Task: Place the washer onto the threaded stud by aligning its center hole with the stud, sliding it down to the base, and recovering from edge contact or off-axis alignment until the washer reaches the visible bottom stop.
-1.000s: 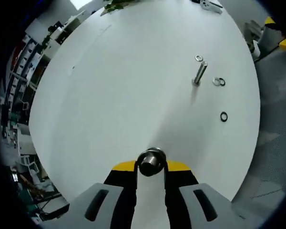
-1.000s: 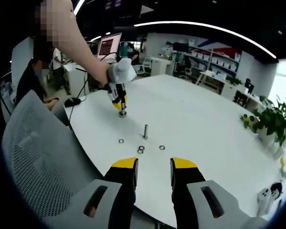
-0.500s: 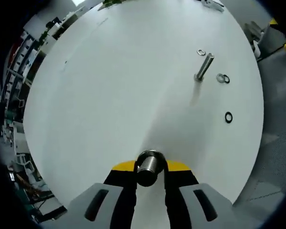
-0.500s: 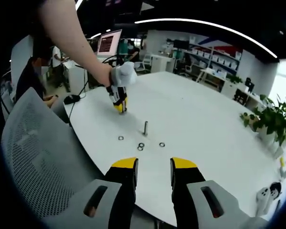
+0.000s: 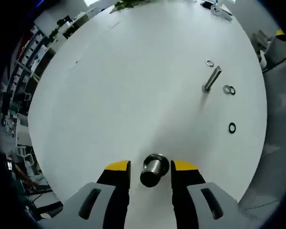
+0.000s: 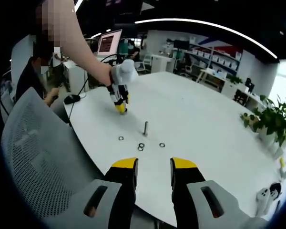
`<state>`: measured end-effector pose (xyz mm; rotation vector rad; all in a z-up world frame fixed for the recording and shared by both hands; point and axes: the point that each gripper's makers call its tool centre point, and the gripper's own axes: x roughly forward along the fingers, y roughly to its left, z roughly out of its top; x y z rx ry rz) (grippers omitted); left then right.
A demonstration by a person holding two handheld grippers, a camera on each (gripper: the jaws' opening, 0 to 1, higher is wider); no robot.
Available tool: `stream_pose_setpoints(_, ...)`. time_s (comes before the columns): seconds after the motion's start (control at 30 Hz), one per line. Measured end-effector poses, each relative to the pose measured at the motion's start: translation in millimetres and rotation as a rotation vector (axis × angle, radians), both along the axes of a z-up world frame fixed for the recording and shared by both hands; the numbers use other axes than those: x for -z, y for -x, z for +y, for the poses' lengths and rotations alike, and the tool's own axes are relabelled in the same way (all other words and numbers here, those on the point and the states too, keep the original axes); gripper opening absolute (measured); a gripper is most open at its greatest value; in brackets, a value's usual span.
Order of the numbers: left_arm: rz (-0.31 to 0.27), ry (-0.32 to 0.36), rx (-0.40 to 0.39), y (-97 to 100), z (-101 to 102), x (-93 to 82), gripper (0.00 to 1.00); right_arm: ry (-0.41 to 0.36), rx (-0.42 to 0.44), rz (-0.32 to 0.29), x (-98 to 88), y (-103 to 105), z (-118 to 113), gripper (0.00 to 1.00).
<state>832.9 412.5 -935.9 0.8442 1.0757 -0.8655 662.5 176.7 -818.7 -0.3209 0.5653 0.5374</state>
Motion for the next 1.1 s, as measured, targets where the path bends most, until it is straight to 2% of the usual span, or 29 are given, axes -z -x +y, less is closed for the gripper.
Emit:
stream_pose_setpoints(0.1,-0.030,-0.006,-0.012,3.5,5,-8.4,0.32,0.001,-0.020,0.003,0.5,1,4,0.29)
stream_pose_setpoints(0.2,-0.049,0.019,-0.069,9.0,12,-18.0,0.33,-0.010,-0.032,0.010,0.5,2,7,0.29)
stream_pose_setpoints(0.23,-0.043,0.041,-0.095,12.1,13,-19.5,0.34,-0.012,-0.039,0.011,0.6,3,8,0.29)
stream_pose_setpoints(0.27,-0.030,0.071,-0.153,17.9,15,-21.8,0.35,-0.015,-0.048,0.012,0.6,4,10,0.29)
stream_pose_setpoints(0.43,-0.062,0.160,-0.298,34.2,27,-39.2,0.36,-0.041,-0.081,0.014,-1.5,6,17,0.29)
stream_pose_setpoints(0.5,-0.078,0.189,-0.335,45.0,27,-48.7,0.36,-0.051,-0.072,0.039,1.8,7,16,0.29)
stream_pose_setpoints(0.6,-0.092,0.230,-0.377,57.3,26,-57.1,0.37,-0.064,-0.080,0.032,-0.7,8,18,0.29)
stream_pose_setpoints(0.73,-0.132,0.326,-0.451,73.0,15,-75.2,0.39,-0.024,-0.166,0.054,5.8,18,31,0.30)
stream_pose_setpoints(0.87,-0.182,0.387,-0.476,87.9,4,-91.4,0.39,-0.061,-0.156,0.054,2.2,17,30,0.30)
stream_pose_setpoints(0.93,-0.187,0.407,-0.481,97.1,-3,-95.2,0.39,-0.067,-0.157,0.064,3.2,18,31,0.30)
stream_pose_setpoints(1.1,-0.223,0.456,-0.456,111.5,-19,-107.7,0.39,-0.052,-0.168,0.051,3.2,17,34,0.30)
